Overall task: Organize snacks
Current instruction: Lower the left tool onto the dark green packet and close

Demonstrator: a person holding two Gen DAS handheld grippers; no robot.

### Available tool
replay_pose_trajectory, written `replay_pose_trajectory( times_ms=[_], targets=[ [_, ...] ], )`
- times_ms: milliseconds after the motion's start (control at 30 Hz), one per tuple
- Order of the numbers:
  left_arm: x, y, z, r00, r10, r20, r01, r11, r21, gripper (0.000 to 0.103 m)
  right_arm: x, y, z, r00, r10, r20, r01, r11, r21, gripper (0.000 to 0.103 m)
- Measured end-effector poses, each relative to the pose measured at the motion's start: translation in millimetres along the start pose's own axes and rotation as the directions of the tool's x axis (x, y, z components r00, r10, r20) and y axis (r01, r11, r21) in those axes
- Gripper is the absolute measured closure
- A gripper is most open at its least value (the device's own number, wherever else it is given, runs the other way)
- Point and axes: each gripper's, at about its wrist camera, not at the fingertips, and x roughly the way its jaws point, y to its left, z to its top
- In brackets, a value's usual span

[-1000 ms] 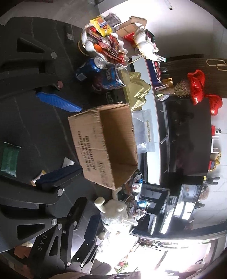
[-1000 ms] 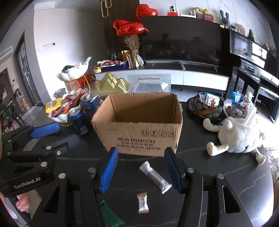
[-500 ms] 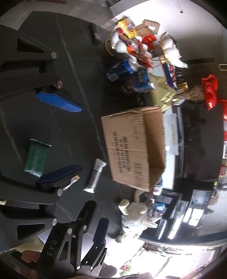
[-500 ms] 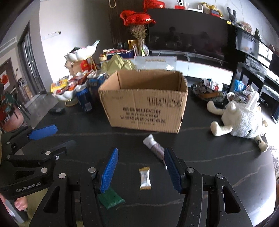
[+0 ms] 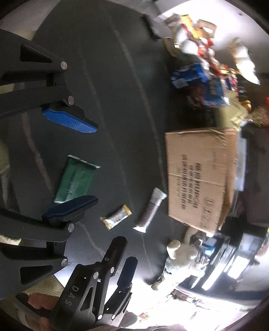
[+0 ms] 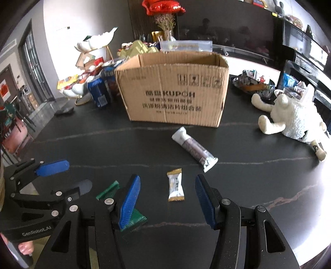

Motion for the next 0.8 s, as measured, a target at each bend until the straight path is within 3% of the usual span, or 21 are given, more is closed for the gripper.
replay_pose_trajectory(
  times_ms=[167,333,533,633,800],
  targets=[
    [15,2,-13,0.998,-0.013,-0.058,0.005,0.989,-0.147,0.042,13,-4,-6,0.999,0.020,-0.042,-0.021,1.000,-0.013,0.047],
    [23,-3,-21,0.998,0.004,-0.060,-0.019,0.968,-0.252,0.042,26,-13,-11,0.996,0.022,-0.084,-0.025,0.999,-0.041,0.047],
    [37,-6,-27,0.995,0.010,-0.095,-0.046,0.923,-0.382,0.042,38,-29,-13,0.995,0.028,-0.091,-0.032,0.999,-0.042,0.047],
    [44,-10,-26,0.993,0.047,-0.106,-0.087,0.906,-0.414,0.042,38,-35,-16,0.996,0.030,-0.081,-0.032,0.999,-0.029,0.047],
    [52,-17,-22,0.990,0.079,-0.119,-0.122,0.900,-0.418,0.042,42,-38,-20,0.995,0.068,-0.079,-0.070,0.997,-0.022,0.047]
  ],
)
